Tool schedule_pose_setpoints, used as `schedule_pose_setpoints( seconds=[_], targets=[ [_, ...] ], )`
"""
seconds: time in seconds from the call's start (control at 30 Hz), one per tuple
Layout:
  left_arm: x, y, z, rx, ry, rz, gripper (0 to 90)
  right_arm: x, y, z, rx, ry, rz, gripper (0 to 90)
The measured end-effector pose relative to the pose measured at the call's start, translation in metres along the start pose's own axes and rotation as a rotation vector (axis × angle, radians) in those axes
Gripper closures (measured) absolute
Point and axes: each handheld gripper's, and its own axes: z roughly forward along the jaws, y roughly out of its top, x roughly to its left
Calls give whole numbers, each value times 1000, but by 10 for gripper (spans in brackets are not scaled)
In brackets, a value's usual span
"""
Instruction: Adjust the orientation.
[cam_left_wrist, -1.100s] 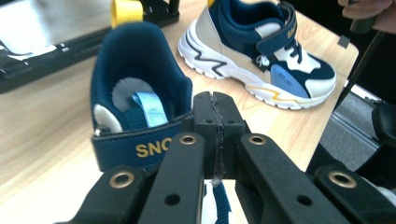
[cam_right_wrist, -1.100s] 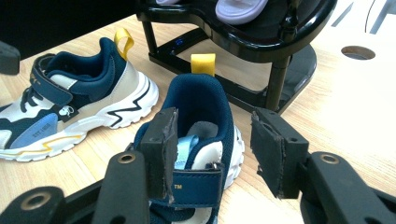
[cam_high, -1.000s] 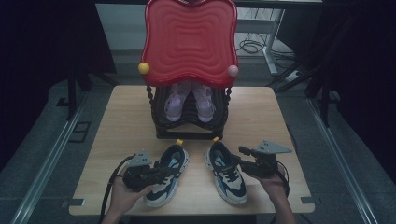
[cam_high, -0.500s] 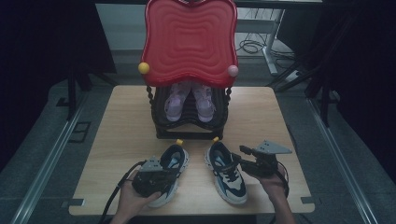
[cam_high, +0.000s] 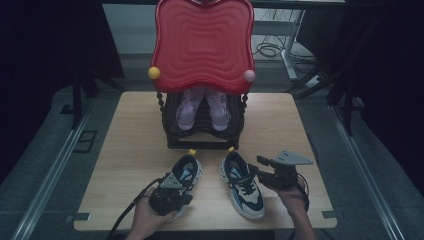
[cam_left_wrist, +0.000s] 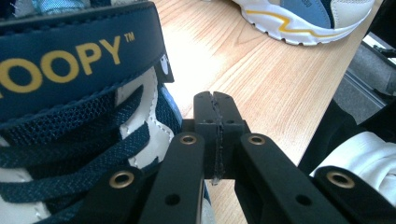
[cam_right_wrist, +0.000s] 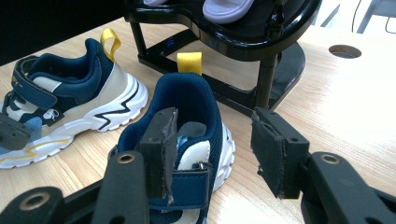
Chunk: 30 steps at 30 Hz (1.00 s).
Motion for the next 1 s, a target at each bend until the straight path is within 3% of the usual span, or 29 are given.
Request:
schedule_pose_setpoints(
  seconds=[0.17,0.4,0.7,1.0],
  targets=[
    [-4,0,0,17,16,0,899,0,0,0,0,5,2,507],
    [-9,0,6,44,4,10,899,1,0,1,6,9,0,503],
    [5,-4,4,83,20,-16,899,-1,0,-2,0,12,7,502],
    [14,-6,-1,92,10,-33,899,-1,0,-1,1,14,8,500]
  ],
)
